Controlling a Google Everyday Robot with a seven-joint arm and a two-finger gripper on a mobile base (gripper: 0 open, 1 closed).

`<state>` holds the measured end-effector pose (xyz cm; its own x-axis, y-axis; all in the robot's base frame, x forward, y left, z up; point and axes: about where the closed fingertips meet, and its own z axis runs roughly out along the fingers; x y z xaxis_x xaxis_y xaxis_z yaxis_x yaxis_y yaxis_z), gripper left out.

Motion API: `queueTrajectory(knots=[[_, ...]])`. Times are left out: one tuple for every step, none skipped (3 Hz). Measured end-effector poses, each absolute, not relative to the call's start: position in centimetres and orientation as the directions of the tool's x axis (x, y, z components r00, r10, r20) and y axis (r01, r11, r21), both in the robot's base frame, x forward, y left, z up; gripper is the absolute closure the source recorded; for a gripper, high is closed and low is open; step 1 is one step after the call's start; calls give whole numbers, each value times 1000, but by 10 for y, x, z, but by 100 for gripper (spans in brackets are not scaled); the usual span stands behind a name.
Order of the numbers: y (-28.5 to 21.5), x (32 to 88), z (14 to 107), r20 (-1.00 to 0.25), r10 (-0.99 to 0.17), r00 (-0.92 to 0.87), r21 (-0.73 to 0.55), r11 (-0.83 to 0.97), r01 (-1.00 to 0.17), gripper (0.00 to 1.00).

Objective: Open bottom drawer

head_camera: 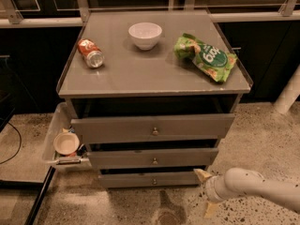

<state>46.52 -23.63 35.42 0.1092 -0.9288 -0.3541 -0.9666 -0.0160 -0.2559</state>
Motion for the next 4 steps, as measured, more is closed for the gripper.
queueTrajectory(knots=[[-234, 474, 323, -378, -916, 137, -282, -28, -959, 0], [-229, 482, 293, -438, -881, 178, -310, -38, -950, 0], [-226, 494, 273, -480, -843, 242, -345, -72, -936, 0], [-226, 494, 273, -480, -843, 242, -345, -72, -936, 0]])
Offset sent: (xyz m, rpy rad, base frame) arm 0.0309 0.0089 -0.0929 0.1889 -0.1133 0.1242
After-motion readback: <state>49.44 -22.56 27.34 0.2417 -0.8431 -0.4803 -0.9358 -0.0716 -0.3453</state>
